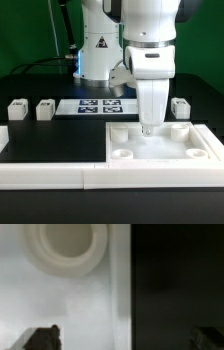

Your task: Assemble square table

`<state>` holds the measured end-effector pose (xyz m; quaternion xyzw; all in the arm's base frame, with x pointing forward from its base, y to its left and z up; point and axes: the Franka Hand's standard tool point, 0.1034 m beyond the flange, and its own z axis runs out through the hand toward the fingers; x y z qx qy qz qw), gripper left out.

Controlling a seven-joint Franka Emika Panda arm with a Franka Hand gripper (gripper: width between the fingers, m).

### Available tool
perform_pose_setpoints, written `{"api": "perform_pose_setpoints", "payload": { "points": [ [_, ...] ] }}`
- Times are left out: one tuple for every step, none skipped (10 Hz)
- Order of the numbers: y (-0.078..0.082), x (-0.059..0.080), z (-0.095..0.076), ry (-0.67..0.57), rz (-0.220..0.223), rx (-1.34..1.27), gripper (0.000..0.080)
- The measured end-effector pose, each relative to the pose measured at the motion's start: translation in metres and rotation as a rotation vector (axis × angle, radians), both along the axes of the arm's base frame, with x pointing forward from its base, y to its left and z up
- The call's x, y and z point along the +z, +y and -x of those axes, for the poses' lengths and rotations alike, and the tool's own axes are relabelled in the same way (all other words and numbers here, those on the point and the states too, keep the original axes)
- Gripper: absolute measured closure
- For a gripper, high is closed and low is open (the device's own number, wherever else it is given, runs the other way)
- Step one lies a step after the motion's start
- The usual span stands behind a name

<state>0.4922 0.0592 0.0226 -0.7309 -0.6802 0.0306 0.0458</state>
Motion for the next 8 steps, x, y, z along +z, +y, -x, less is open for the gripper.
{"api": "perform_pose_setpoints", "payload": {
  "points": [
    [0.000, 0.000, 0.000, 0.000, 0.000, 0.000, 0.0151],
    [0.000, 0.000, 0.000, 0.000, 0.000, 0.000, 0.0150],
    [0.000, 0.000, 0.000, 0.000, 0.000, 0.000, 0.0150],
    [0.000, 0.000, 0.000, 0.000, 0.000, 0.000, 0.0150],
    [0.000, 0.001, 0.000, -0.001, 0.002, -0.013, 0.0150],
    [0.002, 0.009, 0.001, -0.010, 0.008, -0.045, 0.0150],
    [0.007, 0.019, 0.007, -0.013, 0.019, -0.099, 0.0150],
    [0.014, 0.029, 0.013, -0.007, 0.037, -0.173, 0.0150]
  ]
}}
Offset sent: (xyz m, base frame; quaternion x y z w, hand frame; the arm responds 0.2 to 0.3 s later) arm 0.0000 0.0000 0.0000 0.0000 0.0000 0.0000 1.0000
